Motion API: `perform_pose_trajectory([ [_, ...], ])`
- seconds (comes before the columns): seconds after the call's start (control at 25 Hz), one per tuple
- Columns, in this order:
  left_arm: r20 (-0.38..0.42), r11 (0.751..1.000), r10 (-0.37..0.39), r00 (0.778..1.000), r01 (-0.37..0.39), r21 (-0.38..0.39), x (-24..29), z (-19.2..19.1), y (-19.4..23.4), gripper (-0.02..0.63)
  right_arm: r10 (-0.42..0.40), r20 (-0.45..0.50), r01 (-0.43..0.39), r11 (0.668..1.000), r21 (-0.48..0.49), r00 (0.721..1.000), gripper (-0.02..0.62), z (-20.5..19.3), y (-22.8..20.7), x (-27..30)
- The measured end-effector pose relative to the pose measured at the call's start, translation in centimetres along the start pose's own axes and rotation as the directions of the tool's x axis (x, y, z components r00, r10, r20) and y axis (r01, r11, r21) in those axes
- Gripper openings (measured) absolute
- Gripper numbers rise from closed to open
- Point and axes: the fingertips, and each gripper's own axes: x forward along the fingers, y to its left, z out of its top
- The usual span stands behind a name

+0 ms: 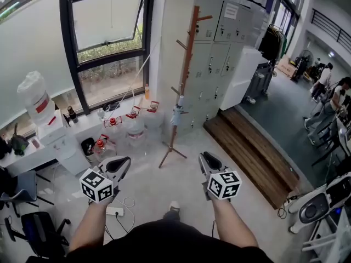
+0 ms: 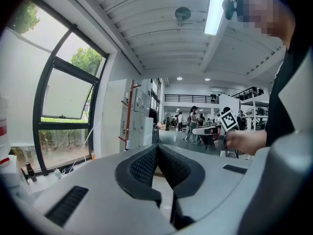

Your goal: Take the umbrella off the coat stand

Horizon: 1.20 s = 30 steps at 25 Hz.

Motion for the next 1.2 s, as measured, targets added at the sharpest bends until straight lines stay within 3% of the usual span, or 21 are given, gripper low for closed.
perform_pose_trajectory([
  [0.52, -0.044, 1.000, 0.004, 0.999, -0.003, 0.001, 7.0, 0.3, 4.6, 0.021, -0.009, -0.014, 0.009, 1.000, 0.023, 1.000, 0.081, 0.1, -6.0, 7.2],
  [1.2, -0.062, 0.999, 0.036, 0.997, -0.038, -0.033, 18.3, 1.8, 11.3, 0.021, 0.052, -0.080, -0.051, 0.999, 0.003, 0.995, 0.081, 1.5, -14.2, 19.1],
])
